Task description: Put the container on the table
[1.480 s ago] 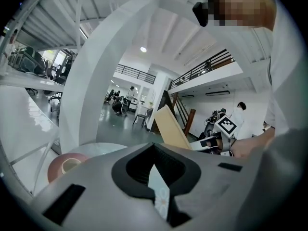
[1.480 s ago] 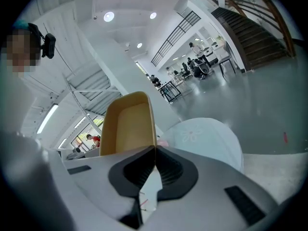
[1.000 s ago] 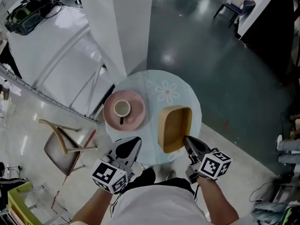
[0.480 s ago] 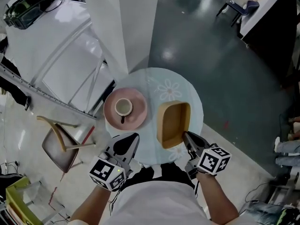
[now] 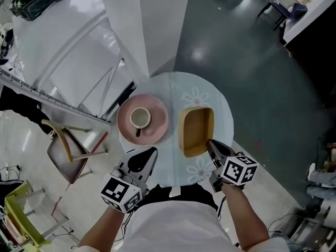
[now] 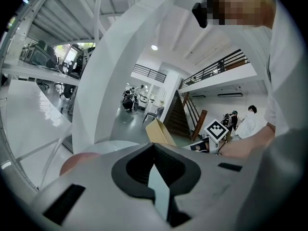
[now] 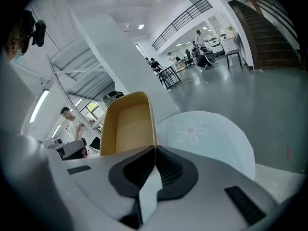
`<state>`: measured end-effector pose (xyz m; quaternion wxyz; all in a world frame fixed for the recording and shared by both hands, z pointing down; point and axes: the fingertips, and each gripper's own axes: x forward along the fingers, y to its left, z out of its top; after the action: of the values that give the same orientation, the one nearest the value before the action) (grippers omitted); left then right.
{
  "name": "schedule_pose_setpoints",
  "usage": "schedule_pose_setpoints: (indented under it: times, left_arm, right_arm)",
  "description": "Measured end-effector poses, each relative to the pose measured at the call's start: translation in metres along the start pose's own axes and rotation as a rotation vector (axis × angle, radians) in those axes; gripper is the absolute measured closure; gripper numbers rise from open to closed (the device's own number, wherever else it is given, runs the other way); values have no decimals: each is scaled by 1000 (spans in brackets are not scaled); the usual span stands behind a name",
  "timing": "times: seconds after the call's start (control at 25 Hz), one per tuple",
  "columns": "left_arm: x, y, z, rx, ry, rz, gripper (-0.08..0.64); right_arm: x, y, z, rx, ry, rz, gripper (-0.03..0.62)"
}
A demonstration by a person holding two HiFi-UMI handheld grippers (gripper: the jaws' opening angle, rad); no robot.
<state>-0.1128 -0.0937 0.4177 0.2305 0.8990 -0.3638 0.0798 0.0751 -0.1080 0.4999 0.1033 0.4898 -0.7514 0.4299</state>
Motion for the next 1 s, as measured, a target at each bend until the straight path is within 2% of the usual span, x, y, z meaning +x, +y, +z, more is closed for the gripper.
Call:
schedule_pose_setpoints:
  times: [0.48, 1.0]
  left_arm:
    - [44, 10, -6, -27, 14, 100, 538]
    - [62, 16, -39, -97, 39, 157, 538]
  right_arm:
    - [47, -57, 5, -50, 138, 10, 565]
    - [97, -99, -21, -102, 284, -15, 565]
